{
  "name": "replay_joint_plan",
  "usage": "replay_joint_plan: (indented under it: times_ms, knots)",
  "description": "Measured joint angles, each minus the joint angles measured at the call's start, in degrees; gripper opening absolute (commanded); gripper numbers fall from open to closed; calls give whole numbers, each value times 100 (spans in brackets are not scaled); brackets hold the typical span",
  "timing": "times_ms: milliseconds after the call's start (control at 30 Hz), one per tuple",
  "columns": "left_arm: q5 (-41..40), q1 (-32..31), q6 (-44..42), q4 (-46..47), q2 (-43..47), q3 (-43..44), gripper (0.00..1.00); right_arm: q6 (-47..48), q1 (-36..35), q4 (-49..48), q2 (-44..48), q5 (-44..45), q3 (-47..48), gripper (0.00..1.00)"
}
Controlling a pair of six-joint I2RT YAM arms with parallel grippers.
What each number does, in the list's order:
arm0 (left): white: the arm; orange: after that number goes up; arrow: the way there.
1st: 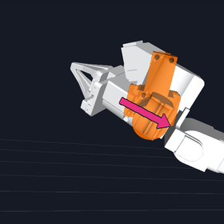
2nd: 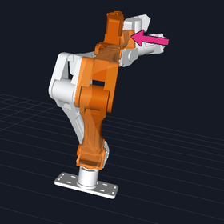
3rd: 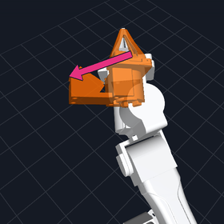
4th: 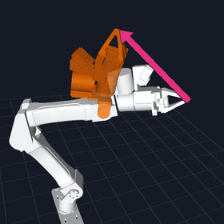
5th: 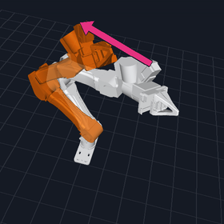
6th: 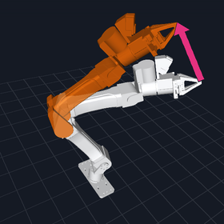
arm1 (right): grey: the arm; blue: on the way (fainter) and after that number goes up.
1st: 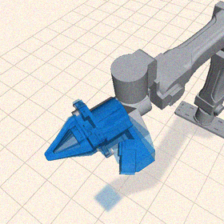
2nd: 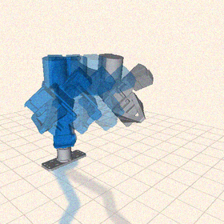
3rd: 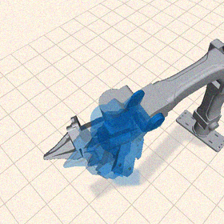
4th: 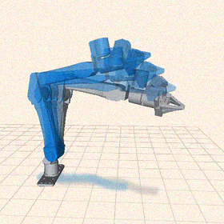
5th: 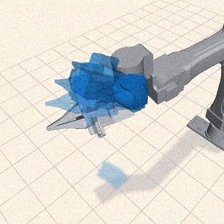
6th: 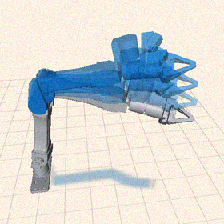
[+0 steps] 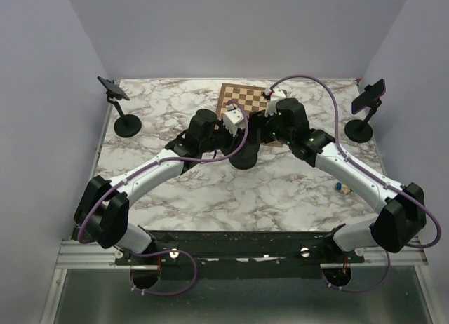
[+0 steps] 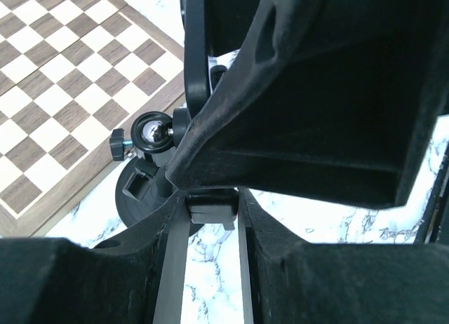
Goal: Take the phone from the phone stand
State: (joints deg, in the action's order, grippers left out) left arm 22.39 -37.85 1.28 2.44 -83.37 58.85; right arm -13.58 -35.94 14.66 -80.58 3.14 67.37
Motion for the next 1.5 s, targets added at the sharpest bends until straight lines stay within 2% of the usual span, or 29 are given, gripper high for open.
replay_joint_plan:
  times_ms: [200,433,633,767,900,1267,1500]
  knots:
    - [490,155,-9,39,-28,-2,0,304,308,-144,28,-866,-92,1]
    - [614,221,2,17,-101,61,0,431,428,-186,-24,-1161,-68,1]
    - [295,175,94,140,-96,7,0,402,448,-160,-52,-1051,-22,1]
    - [-326,-22,155,708,46,-363,0,304,444,-133,-142,-914,72,1]
    - [-682,-166,166,848,98,-466,0,310,439,-146,-164,-861,74,1]
    - [-682,-111,389,857,101,-468,0,361,442,-214,-190,-833,74,1]
    - [-616,-63,431,925,144,-542,0,518,557,-243,-190,-1220,70,1]
